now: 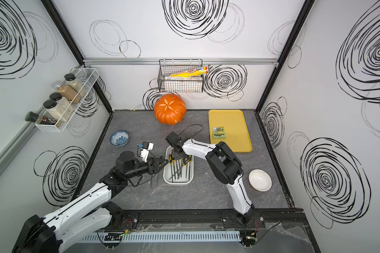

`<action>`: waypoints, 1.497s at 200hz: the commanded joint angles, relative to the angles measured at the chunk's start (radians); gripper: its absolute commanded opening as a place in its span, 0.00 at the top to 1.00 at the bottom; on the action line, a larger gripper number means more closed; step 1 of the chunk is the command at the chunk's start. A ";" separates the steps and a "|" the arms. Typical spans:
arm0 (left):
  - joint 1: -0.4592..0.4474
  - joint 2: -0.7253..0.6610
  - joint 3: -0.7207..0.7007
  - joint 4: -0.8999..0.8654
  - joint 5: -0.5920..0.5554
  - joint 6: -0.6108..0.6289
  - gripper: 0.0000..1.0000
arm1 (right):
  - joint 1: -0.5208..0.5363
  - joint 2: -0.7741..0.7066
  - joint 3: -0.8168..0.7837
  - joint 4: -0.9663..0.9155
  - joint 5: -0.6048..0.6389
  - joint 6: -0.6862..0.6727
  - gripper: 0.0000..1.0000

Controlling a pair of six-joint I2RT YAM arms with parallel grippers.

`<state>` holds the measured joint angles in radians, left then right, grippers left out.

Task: Take the file tool out of the storage box
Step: Pick up the file tool from the storage box.

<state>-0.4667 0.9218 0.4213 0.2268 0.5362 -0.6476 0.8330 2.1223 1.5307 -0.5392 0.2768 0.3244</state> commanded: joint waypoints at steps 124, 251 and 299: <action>-0.012 -0.009 0.036 0.008 -0.015 0.021 0.33 | -0.002 0.137 0.043 -0.183 -0.012 -0.039 0.70; -0.012 -0.018 0.036 0.000 -0.023 0.022 0.33 | -0.002 -0.093 -0.003 0.010 -0.127 0.013 0.93; -0.013 -0.025 0.034 -0.001 -0.022 0.022 0.31 | -0.002 -0.245 -0.065 0.113 -0.113 0.002 0.93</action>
<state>-0.4732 0.9108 0.4324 0.2192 0.5148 -0.6430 0.8280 1.9614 1.4876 -0.5083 0.1608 0.3283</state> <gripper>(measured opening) 0.681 0.172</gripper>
